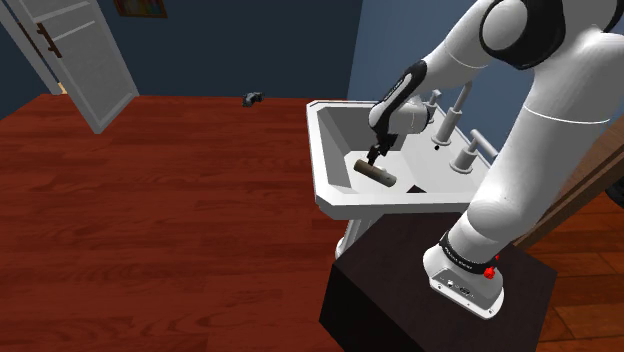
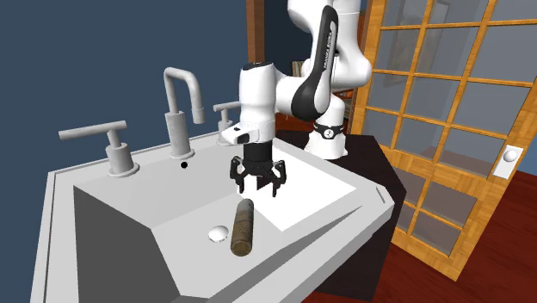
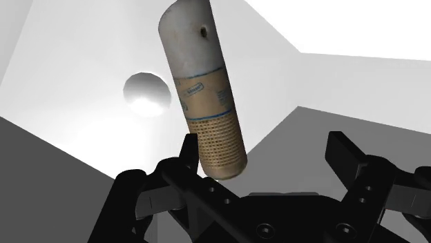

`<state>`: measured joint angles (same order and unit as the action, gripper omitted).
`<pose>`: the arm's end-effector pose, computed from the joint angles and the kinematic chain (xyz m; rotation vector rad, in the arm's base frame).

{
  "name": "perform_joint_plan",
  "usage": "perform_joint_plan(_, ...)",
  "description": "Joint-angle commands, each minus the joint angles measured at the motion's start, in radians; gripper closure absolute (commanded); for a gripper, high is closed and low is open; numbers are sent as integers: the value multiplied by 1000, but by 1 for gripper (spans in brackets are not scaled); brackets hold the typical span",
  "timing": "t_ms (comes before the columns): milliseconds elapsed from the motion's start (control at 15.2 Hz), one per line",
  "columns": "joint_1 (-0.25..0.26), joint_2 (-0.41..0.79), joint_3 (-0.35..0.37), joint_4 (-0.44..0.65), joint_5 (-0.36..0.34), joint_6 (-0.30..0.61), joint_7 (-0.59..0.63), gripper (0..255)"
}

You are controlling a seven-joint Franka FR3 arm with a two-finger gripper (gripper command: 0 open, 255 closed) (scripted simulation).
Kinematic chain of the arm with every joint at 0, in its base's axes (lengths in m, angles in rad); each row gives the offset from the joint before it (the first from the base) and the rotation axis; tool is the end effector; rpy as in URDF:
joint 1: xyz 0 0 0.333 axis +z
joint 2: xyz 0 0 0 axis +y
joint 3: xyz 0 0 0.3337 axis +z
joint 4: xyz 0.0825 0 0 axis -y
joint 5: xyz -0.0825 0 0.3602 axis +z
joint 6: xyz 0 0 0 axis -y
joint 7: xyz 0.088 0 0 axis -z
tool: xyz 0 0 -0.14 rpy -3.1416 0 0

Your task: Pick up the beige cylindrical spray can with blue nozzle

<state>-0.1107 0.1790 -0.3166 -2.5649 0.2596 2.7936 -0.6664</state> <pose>0.4049 -0.1991 0.2152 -3.1383 -0.0065 -0.1196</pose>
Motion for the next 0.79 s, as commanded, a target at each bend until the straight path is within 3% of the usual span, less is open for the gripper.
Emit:
perform_joint_plan(0, -37, 101, 39, 42, 86, 54, -81, 0)
perform_joint_plan(264, -138, 266, 116, 145, 164, 118, -183, 0)
perform_joint_plan(726, -205, 372, 189, 190, 208, 185, -228, 0)
